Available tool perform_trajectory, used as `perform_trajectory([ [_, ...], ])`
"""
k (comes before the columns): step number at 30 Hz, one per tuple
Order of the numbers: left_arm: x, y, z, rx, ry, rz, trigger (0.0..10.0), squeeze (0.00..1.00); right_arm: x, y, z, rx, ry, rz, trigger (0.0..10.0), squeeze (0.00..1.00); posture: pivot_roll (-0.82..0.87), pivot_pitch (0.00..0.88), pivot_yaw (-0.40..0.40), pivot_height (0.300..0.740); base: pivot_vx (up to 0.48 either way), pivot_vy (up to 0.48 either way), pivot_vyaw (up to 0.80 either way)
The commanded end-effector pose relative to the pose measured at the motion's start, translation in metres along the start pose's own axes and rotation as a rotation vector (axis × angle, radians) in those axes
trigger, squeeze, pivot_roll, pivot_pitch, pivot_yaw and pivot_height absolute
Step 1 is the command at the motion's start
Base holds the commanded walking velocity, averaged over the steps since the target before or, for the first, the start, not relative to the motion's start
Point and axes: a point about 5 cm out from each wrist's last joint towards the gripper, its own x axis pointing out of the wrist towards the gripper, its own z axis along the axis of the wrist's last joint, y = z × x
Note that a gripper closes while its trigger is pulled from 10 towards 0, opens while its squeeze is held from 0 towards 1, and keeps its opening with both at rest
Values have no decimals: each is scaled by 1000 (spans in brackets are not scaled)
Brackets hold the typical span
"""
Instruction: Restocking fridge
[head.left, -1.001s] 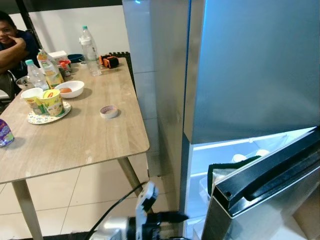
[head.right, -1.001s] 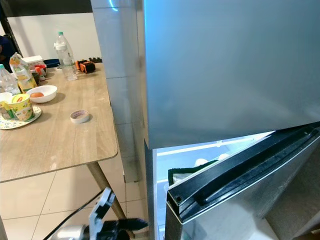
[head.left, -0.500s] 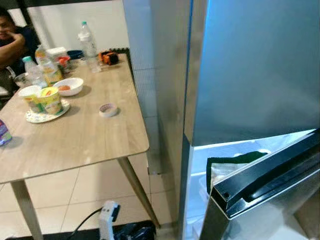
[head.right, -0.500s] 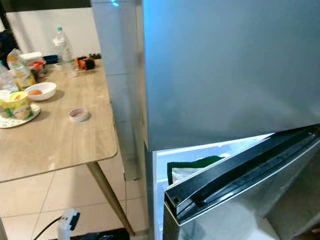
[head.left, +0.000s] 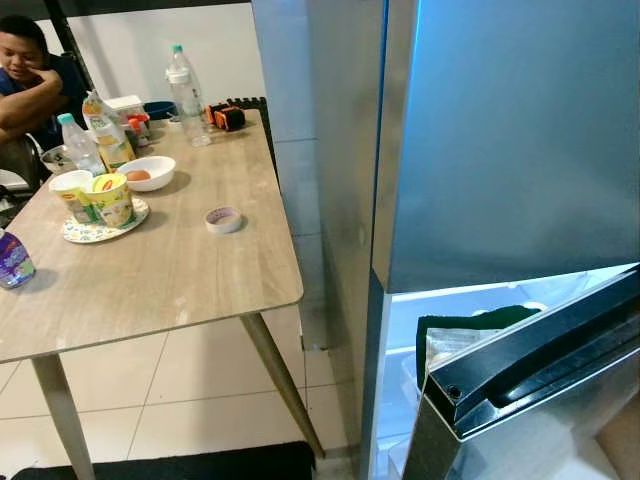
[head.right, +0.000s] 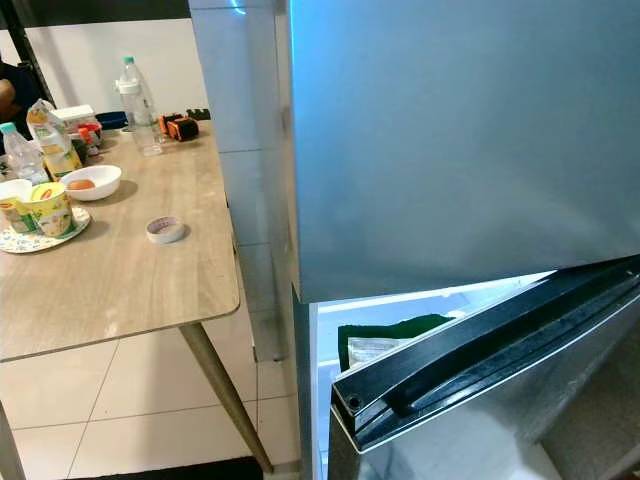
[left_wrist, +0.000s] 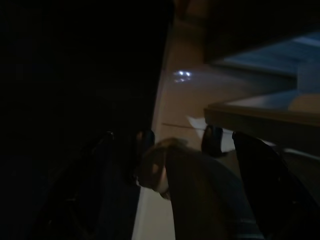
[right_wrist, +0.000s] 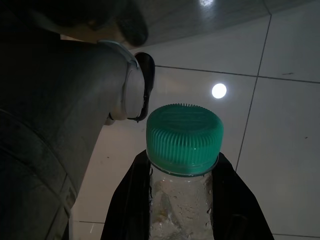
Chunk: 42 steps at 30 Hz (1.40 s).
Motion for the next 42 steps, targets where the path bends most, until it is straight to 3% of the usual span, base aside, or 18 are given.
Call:
perform_trajectory([
  [1, 3, -4, 0, -1, -12, 22, 10000, 0, 0, -2, -2, -15, 13, -7, 10000, 0, -74, 0, 7, 734, 0, 0, 0],
  [8, 5, -5, 9, 8, -38, 60, 10000, 0, 0, -2, 4, -25, 6, -10, 10000, 0, -74, 0, 8, 734, 0, 0, 0],
  [17, 5, -4, 5, 18, -22, 79, 10000, 0, 0, -7, 4, -40, 12, -24, 10000, 0, -83, 0, 3, 734, 0, 0, 0],
  [22, 8, -13, -2, 22, -6, 54, 10000, 0, -1, -10, 5, -52, 13, -29, 10000, 0, -84, 0, -2, 734, -271, 0, 0],
  [42, 9, -17, -7, 25, 14, 45, 10000, 0, -1, -11, 4, -51, 17, -30, 10000, 0, -89, 0, -2, 734, -309, 0, 0],
])
